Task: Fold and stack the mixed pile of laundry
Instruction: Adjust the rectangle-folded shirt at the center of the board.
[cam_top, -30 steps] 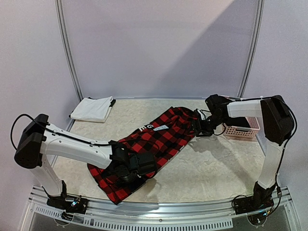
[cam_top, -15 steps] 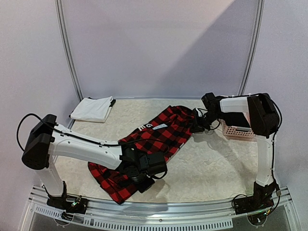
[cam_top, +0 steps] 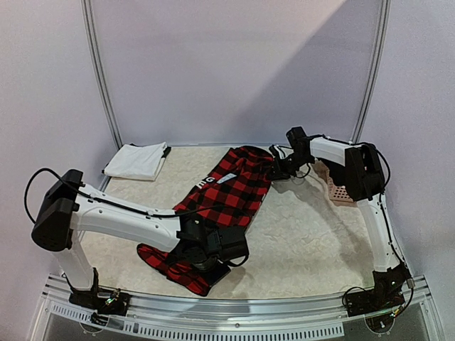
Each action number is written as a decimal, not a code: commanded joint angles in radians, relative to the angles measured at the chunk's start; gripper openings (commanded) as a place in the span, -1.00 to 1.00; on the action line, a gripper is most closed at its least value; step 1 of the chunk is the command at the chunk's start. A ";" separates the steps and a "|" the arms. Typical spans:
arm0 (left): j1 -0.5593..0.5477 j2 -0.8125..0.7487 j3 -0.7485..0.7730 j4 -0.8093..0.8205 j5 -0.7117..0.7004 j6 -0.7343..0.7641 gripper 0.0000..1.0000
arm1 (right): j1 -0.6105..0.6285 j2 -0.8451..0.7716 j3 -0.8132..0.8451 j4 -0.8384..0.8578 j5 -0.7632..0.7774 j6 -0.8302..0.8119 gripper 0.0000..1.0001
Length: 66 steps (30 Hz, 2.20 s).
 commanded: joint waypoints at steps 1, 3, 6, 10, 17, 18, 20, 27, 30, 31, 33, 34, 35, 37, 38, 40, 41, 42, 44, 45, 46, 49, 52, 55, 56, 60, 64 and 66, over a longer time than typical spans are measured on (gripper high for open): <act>-0.021 0.030 -0.020 -0.022 0.003 -0.050 0.07 | -0.004 0.011 -0.047 -0.090 0.065 -0.044 -0.33; -0.023 0.051 -0.013 -0.038 0.004 -0.061 0.07 | -0.005 -0.031 -0.087 -0.093 0.075 -0.051 -0.06; -0.028 0.065 -0.017 -0.011 0.040 -0.062 0.05 | -0.009 -0.123 -0.155 -0.106 0.079 -0.073 0.19; -0.035 0.083 -0.021 0.054 0.087 -0.068 0.01 | -0.025 -0.268 -0.285 -0.113 0.077 -0.103 0.36; -0.043 0.199 0.126 0.041 0.111 -0.013 -0.78 | -0.043 -0.530 -0.524 -0.128 0.085 -0.159 0.41; -0.046 0.216 0.161 0.047 0.121 0.005 -0.82 | -0.046 -0.583 -0.553 -0.128 0.096 -0.178 0.42; -0.051 0.257 0.243 0.051 0.147 0.045 -0.86 | -0.053 -0.654 -0.598 -0.128 0.122 -0.210 0.42; -0.066 0.464 0.601 0.022 0.261 0.167 -0.91 | -0.118 -0.864 -0.723 -0.135 0.152 -0.256 0.43; -0.070 0.539 0.742 0.009 0.283 0.194 -0.82 | -0.155 -0.937 -0.749 -0.142 0.160 -0.273 0.45; -0.070 0.559 0.777 0.007 0.280 0.205 -0.79 | -0.167 -0.953 -0.757 -0.140 0.167 -0.278 0.45; -0.068 0.589 0.838 0.005 0.275 0.220 -0.72 | -0.187 -1.006 -0.777 -0.129 0.176 -0.288 0.46; -0.066 0.596 0.863 0.005 0.271 0.229 -0.66 | -0.193 -1.037 -0.791 -0.117 0.185 -0.292 0.46; -0.066 0.597 0.883 0.001 0.262 0.240 -0.54 | -0.198 -1.079 -0.812 -0.103 0.196 -0.295 0.47; -0.065 0.564 0.894 -0.006 0.227 0.271 -0.26 | -0.202 -1.146 -0.848 -0.064 0.221 -0.295 0.49; -0.065 0.523 0.877 0.005 0.203 0.291 -0.17 | -0.203 -1.181 -0.876 -0.029 0.238 -0.292 0.51; -0.066 0.404 0.791 0.061 0.161 0.334 -0.06 | -0.204 -1.296 -0.949 0.062 0.279 -0.285 0.74; -0.066 0.327 0.722 0.100 0.128 0.355 -0.03 | -0.203 -1.355 -0.986 0.099 0.288 -0.282 0.93; -0.062 0.254 0.650 0.138 0.086 0.376 0.02 | -0.203 -1.422 -1.019 0.128 0.280 -0.284 0.97; -0.045 0.103 0.483 0.204 0.022 0.407 0.07 | -0.204 -1.494 -1.074 0.148 0.171 -0.319 0.98; -0.033 0.037 0.440 0.226 0.016 0.424 0.07 | -0.202 -1.516 -1.091 0.136 0.124 -0.355 0.98; -0.022 -0.029 0.352 0.237 0.005 0.438 0.07 | -0.201 -1.542 -1.099 0.101 0.059 -0.428 0.98; -0.011 -0.204 0.176 0.224 -0.068 0.513 0.05 | -0.190 -1.549 -1.089 -0.016 -0.065 -0.572 0.86; -0.012 -0.341 0.050 0.144 -0.084 0.623 0.01 | -0.111 -1.537 -1.100 -0.092 -0.033 -0.691 0.72; -0.015 -0.434 -0.086 0.077 -0.096 0.670 0.00 | 0.053 -1.546 -1.172 -0.090 0.079 -0.759 0.70; -0.016 -0.469 -0.133 0.076 -0.099 0.675 0.00 | 0.128 -1.552 -1.201 -0.078 0.126 -0.785 0.70; -0.041 -0.632 -0.369 0.183 -0.030 0.763 0.02 | 0.285 -1.510 -1.244 -0.054 0.181 -0.835 0.68; -0.056 -0.746 -0.527 0.254 -0.040 0.792 0.03 | 0.434 -1.430 -1.259 -0.025 0.249 -0.887 0.68; -0.070 -0.759 -0.542 0.255 -0.051 0.797 0.04 | 0.502 -1.389 -1.270 0.008 0.276 -0.911 0.67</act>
